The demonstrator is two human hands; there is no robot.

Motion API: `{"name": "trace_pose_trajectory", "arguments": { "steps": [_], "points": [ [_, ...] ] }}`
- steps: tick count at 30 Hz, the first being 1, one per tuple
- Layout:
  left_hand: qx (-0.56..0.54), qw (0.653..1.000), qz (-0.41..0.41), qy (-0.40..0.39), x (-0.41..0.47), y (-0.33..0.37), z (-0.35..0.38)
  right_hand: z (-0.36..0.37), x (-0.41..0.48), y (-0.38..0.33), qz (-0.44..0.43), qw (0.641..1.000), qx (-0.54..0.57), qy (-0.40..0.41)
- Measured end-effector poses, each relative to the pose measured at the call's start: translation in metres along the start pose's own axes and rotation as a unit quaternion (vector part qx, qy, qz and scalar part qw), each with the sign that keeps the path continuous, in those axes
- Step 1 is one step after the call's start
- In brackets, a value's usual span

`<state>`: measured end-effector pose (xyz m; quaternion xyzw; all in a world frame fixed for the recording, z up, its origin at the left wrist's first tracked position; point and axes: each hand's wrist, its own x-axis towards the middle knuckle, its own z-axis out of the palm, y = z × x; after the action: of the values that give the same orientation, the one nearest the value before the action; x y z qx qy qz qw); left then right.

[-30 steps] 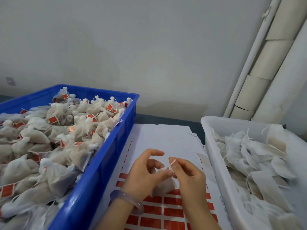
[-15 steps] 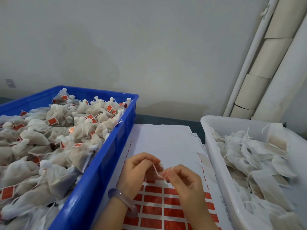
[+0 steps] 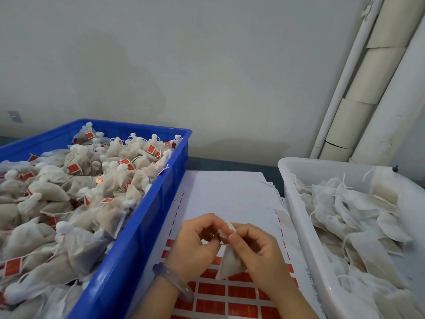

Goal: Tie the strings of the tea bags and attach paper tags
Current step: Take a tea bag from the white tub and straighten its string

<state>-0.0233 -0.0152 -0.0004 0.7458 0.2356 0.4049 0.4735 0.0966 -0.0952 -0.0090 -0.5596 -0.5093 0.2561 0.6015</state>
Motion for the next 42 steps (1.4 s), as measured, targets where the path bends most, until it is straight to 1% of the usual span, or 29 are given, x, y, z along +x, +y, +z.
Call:
{"name": "trace_pose_trajectory", "arguments": {
  "steps": [3, 5, 6, 7, 8, 9, 11, 13, 15, 16, 17, 18, 19, 20, 21, 22, 23, 24, 26, 28, 29, 30, 33, 36, 37, 39, 41, 42],
  "points": [
    [0.093, 0.993, 0.015, 0.073, 0.0, -0.002, 0.009, 0.001, 0.002, 0.001, 0.0, 0.998, -0.029, 0.056],
    [0.147, 0.985, 0.029, 0.087, 0.003, -0.002, 0.011, 0.005, 0.0, 0.004, -0.017, 0.995, -0.056, 0.084],
    [0.167, 0.981, 0.046, 0.084, 0.004, -0.001, 0.01, 0.008, -0.001, 0.005, -0.031, 0.993, -0.062, 0.1],
    [0.187, 0.975, 0.08, 0.084, 0.006, -0.002, 0.01, 0.01, -0.001, 0.006, -0.045, 0.99, -0.062, 0.117],
    [0.206, 0.967, 0.114, 0.093, 0.007, -0.003, 0.011, 0.013, -0.002, 0.007, -0.061, 0.987, -0.065, 0.132],
    [0.22, 0.961, 0.126, 0.107, 0.006, -0.003, 0.013, 0.014, -0.002, 0.007, -0.076, 0.984, -0.072, 0.145],
    [0.244, 0.954, 0.126, 0.118, 0.005, -0.004, 0.015, 0.017, -0.003, 0.007, -0.095, 0.978, -0.084, 0.167],
    [0.277, 0.946, 0.127, 0.111, 0.004, -0.008, 0.018, 0.017, -0.003, 0.009, -0.096, 0.974, -0.08, 0.187],
    [0.29, 0.946, 0.105, 0.103, 0.002, -0.01, 0.022, 0.017, -0.002, 0.01, -0.103, 0.973, -0.083, 0.19],
    [0.278, 0.952, 0.079, 0.101, 0.001, -0.01, 0.024, 0.016, -0.002, 0.011, -0.112, 0.972, -0.093, 0.184],
    [0.237, 0.966, 0.032, 0.098, 0.0, -0.009, 0.026, 0.016, -0.002, 0.011, -0.124, 0.971, -0.108, 0.175],
    [0.145, 0.985, -0.041, 0.085, 0.0, -0.009, 0.027, 0.015, -0.002, 0.011, -0.135, 0.97, -0.126, 0.16],
    [0.005, 0.991, -0.116, 0.07, 0.001, -0.007, 0.026, 0.014, -0.002, 0.011, -0.144, 0.969, -0.142, 0.141],
    [-0.142, 0.971, -0.186, 0.049, 0.003, -0.003, 0.023, 0.014, -0.002, 0.011, -0.15, 0.969, -0.157, 0.121],
    [-0.26, 0.936, -0.234, 0.032, 0.004, 0.001, 0.019, 0.014, -0.003, 0.011, -0.157, 0.968, -0.168, 0.104],
    [-0.334, 0.907, -0.254, 0.026, 0.004, 0.004, 0.015, 0.015, -0.003, 0.01, -0.163, 0.967, -0.172, 0.093],
    [-0.351, 0.901, -0.254, 0.022, 0.003, 0.004, 0.012, 0.016, -0.004, 0.01, -0.163, 0.968, -0.168, 0.089],
    [-0.319, 0.916, -0.242, 0.02, 0.003, 0.005, 0.011, 0.017, -0.005, 0.009, -0.154, 0.971, -0.157, 0.091],
    [-0.22, 0.952, -0.211, 0.025, 0.002, 0.005, 0.013, 0.016, -0.006, 0.008, -0.123, 0.978, -0.125, 0.112],
    [-0.156, 0.972, -0.173, 0.016, 0.002, 0.002, 0.014, 0.013, -0.006, 0.007, -0.081, 0.983, -0.092, 0.138],
    [-0.137, 0.978, -0.159, -0.003, 0.002, 0.002, 0.012, 0.011, -0.006, 0.007, -0.065, 0.984, -0.08, 0.148],
    [-0.129, 0.979, -0.152, -0.032, 0.002, 0.001, 0.01, 0.009, -0.006, 0.007, -0.052, 0.984, -0.068, 0.156],
    [-0.118, 0.97, -0.165, -0.135, 0.003, 0.0, 0.004, 0.006, -0.005, 0.008, -0.027, 0.985, -0.06, 0.159],
    [-0.114, 0.961, -0.173, -0.185, 0.002, -0.001, 0.003, 0.006, -0.004, 0.01, -0.016, 0.99, -0.055, 0.128],
    [-0.131, 0.957, -0.17, -0.194, 0.002, -0.002, 0.003, 0.006, -0.003, 0.01, -0.009, 0.992, -0.042, 0.12],
    [-0.175, 0.953, -0.152, -0.196, 0.0, -0.001, 0.003, 0.005, -0.001, 0.01, 0.034, 0.993, 0.017, 0.111],
    [-0.199, 0.956, -0.138, -0.167, 0.0, -0.003, 0.003, 0.003, 0.001, 0.012, 0.1, 0.989, 0.082, 0.074],
    [-0.197, 0.96, -0.136, -0.149, 0.001, -0.004, 0.003, 0.001, 0.002, 0.012, 0.118, 0.987, 0.099, 0.05]
  ]
}}
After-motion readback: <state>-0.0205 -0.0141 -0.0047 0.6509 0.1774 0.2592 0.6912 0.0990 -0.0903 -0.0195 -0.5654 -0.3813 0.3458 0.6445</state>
